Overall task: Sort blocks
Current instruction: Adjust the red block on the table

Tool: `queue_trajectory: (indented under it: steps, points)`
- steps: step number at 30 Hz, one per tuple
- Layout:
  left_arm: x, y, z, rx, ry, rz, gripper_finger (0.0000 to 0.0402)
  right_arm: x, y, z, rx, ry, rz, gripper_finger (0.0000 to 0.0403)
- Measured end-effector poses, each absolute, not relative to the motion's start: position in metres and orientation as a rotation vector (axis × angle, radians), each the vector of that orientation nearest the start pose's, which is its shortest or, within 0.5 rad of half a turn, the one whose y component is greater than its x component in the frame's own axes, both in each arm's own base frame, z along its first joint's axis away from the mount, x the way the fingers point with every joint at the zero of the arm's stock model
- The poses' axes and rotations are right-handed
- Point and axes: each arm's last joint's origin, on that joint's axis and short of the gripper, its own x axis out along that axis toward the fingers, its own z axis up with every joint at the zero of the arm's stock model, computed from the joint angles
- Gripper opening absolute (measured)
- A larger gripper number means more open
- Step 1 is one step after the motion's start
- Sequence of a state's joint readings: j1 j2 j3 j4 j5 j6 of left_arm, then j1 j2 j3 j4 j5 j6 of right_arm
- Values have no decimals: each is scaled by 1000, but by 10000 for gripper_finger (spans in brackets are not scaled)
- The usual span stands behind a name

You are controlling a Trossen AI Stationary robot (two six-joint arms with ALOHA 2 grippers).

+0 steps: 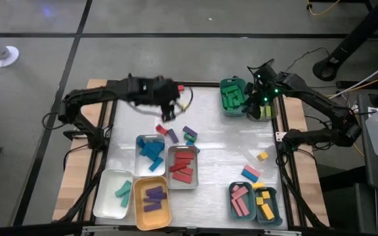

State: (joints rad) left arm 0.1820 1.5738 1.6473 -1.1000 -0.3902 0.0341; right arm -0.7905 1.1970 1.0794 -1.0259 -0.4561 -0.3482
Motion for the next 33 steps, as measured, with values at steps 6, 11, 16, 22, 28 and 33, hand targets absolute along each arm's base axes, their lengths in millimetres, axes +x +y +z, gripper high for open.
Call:
queue_trajectory:
  steps: [6,11,16,22,28,33]
  points:
    - [300,137,329,98,975,673,186,164,-116,306,250,933,-59,207]
    - [289,179,295,-18,995,682,186,176,-98,308,225,940,-9,207]
    - [286,204,259,-106,1063,565,186,193,-80,299,149,889,82,207]
    - [298,221,226,-33,1124,473,186,205,-62,286,98,860,158,207]
    - [306,236,202,1,1133,460,186,210,-49,274,98,888,126,207]
    - [302,246,192,-25,1153,480,186,212,-39,263,79,898,147,207]
